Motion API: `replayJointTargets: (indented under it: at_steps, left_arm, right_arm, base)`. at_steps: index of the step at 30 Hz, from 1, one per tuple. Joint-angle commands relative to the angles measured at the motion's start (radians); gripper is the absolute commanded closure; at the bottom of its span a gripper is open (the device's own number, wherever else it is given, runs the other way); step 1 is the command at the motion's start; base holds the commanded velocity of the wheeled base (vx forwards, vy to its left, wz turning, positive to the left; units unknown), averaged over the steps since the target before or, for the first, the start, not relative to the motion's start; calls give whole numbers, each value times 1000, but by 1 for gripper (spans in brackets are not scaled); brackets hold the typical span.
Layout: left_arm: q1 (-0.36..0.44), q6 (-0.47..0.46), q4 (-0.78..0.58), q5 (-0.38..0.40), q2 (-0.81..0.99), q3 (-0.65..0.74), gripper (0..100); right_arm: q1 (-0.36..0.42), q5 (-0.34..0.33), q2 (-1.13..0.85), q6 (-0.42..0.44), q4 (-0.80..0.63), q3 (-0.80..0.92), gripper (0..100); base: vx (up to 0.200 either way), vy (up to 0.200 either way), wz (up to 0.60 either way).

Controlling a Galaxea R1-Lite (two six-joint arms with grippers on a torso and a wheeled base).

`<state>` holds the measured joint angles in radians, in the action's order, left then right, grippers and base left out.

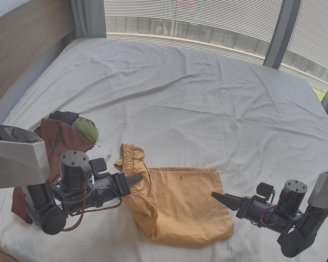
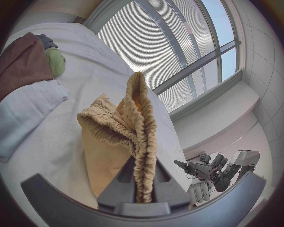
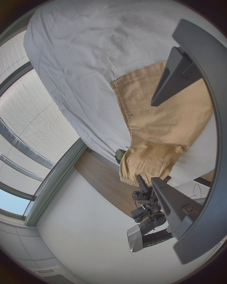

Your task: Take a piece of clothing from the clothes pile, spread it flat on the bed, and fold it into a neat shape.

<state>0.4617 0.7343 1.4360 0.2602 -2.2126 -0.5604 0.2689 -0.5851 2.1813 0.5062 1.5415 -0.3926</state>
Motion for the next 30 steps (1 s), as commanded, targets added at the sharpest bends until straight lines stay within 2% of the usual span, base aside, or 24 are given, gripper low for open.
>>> replayJointTargets:
  at_steps: [1,12,30]
  left_arm:
    - [46,2,-23,1,-15,-65,100]
    - [129,31,-143,1,-18,-193,100]
    - [207,36,-305,-1,-127,-406,100]
  right_arm:
    - [-23,1,-12,-1,0,-6,0]
    - [-50,5,-15,0,-1,-28,0]
    - [-77,7,-12,-1,-1,-48,0]
  base:
    - [0,0,0]
    - [0,0,0]
    - [0,0,0]
